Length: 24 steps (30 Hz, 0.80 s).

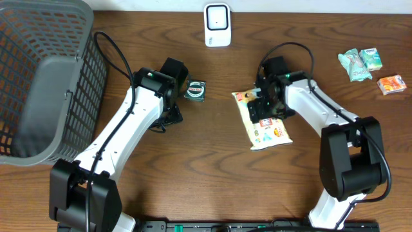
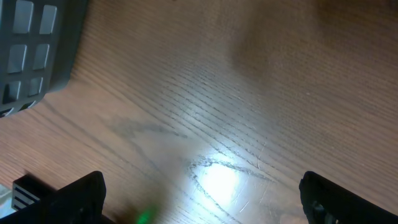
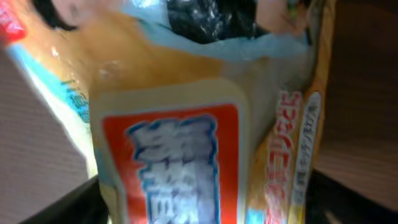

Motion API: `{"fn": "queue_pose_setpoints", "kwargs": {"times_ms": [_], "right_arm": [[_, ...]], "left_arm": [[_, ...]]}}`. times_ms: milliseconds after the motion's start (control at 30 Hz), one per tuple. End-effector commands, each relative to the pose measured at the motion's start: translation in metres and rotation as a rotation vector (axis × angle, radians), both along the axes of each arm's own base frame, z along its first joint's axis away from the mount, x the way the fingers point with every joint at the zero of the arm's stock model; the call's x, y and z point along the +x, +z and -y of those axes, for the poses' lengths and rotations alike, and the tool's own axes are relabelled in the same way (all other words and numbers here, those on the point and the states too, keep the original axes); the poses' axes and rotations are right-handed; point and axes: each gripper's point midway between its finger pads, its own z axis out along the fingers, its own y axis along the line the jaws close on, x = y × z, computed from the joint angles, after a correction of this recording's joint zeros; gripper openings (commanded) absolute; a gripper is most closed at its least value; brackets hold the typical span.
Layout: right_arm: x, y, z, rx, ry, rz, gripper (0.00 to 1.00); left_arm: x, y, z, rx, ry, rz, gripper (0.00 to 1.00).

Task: Scan the item barcode

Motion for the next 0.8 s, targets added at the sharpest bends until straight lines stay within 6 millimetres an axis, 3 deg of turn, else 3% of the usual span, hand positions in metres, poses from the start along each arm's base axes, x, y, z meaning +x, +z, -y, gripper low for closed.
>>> {"fn": "queue_pose_setpoints", "kwargs": {"times_ms": [0,33,100,167,300,400,767], "right_arm": [[-0.014,-0.017,-0.007,0.025,0.024,-0.035,0.77],[-0.015,-0.019,-0.007,0.026,0.025,-0.033,0.67],[-0.017,-0.021,-0.007,0.025,0.025,-0.037,0.33],[-0.015,-0.019,-0.008,0.029,0.002,-0.033,0.12],[0.005,-0.003,-0.016,0.054,-0.056,0.015,0.08],[0.033,0.022,-0.029,0.083,-0.051,0.098,0.01],[0.16,0.14,-0.078,0.374,-0.218,0.613,0.01]], "left_arm": [[-0.002,0.001,-0.005,0.017,0.011,0.002,0.98],[-0.002,0.001,-0.005,0.017,0.011,0.002,0.98],[-0.002,0.001,-0.005,0.017,0.01,0.002,0.98],[-0.002,0.001,-0.005,0.017,0.01,0.002,0.98],[-0.002,0.001,-0.005,0.017,0.011,0.002,0.98],[-0.002,0.001,-0.005,0.017,0.01,0.002,0.98],[-0.002,0.001,-0.005,0.017,0.011,0.002,0.98]]}}
